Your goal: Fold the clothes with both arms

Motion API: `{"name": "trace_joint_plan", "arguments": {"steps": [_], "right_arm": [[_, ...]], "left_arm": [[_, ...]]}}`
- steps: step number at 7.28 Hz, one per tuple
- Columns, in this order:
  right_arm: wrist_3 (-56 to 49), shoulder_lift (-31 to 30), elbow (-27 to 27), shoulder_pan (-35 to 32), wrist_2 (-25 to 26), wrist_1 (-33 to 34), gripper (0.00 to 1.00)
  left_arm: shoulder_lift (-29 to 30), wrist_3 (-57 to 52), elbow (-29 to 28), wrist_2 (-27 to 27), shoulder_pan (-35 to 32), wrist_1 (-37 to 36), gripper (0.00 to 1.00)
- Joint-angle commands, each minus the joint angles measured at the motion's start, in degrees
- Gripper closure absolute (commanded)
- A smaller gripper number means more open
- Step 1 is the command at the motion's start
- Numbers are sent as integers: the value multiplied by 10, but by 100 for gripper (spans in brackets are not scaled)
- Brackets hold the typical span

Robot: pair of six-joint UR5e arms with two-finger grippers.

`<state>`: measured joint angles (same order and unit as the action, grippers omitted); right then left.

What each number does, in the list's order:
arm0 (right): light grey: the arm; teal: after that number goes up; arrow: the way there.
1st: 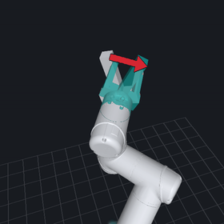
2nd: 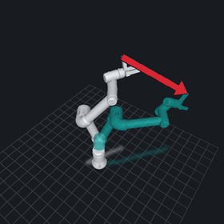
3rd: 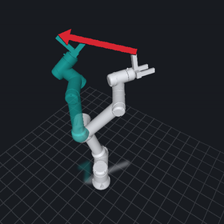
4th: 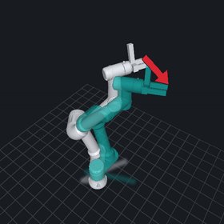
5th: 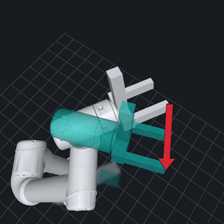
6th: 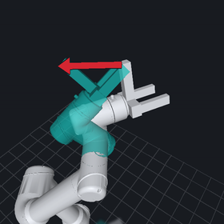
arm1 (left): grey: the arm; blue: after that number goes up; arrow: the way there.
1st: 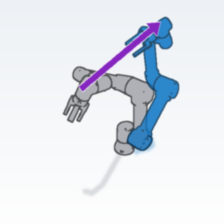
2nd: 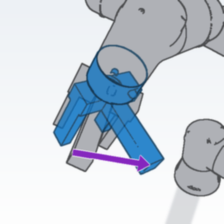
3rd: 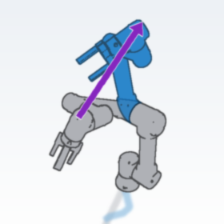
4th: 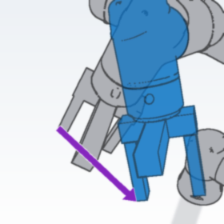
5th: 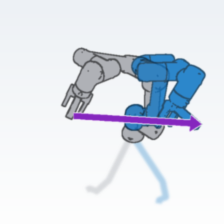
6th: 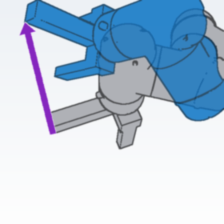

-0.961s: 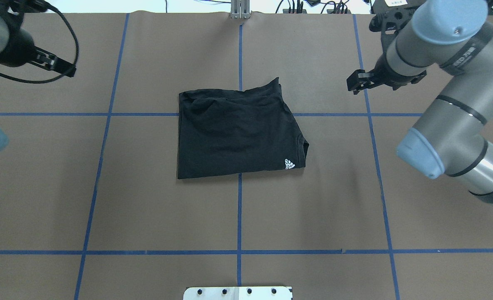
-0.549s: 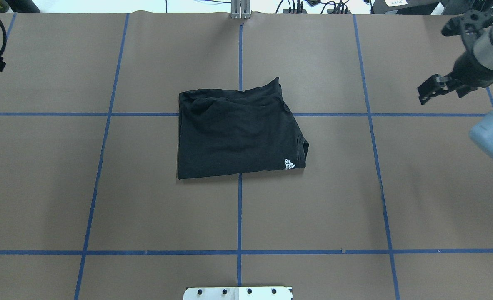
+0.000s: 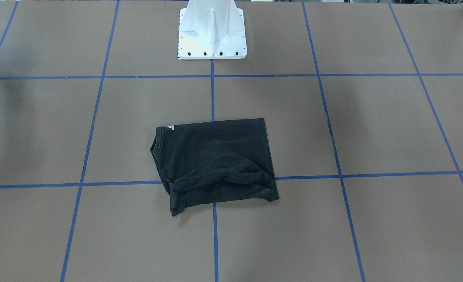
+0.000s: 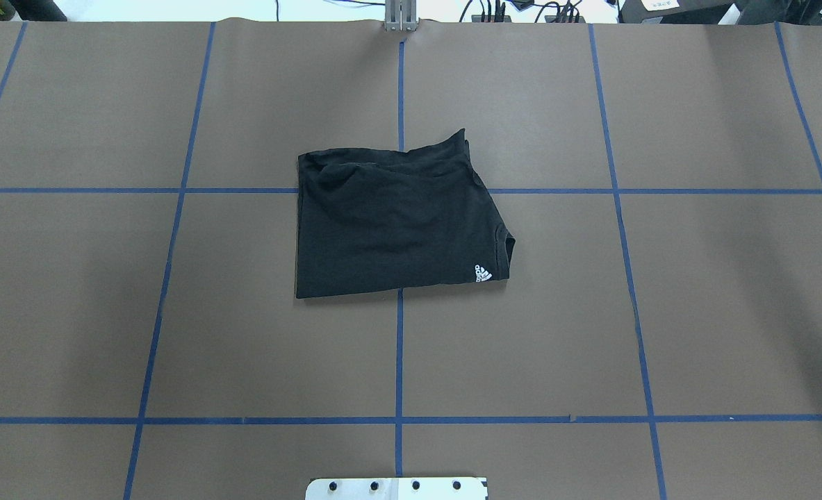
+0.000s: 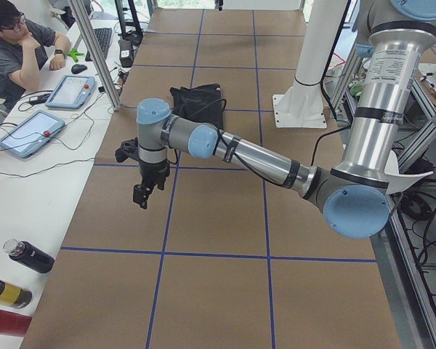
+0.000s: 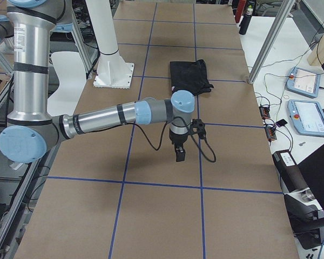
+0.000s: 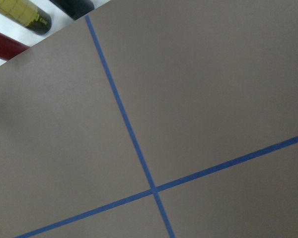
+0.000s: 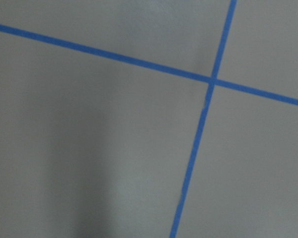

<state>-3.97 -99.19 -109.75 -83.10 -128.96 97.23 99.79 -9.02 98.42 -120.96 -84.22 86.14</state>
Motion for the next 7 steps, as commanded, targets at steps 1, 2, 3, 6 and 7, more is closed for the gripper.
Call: {"name": "trace_joint_plan", "arguments": {"steps": [1, 2, 3, 6, 7], "right_arm": [[-21, -72, 11, -41, 3, -1, 0], [-17, -72, 12, -44, 2, -1, 0], [-15, -66, 11, -44, 0, -1, 0], [-17, -62, 6, -44, -2, -3, 0], [-16, -55, 7, -44, -2, -12, 0]], "left_arm": [[-56, -63, -20, -23, -56, 35, 0], [-84, -64, -16, -93, -63, 40, 0], [-90, -57, -15, -116, -67, 37, 0], [-91, -54, -22, -112, -68, 36, 0], [-96, -56, -22, -116, -68, 37, 0]]}}
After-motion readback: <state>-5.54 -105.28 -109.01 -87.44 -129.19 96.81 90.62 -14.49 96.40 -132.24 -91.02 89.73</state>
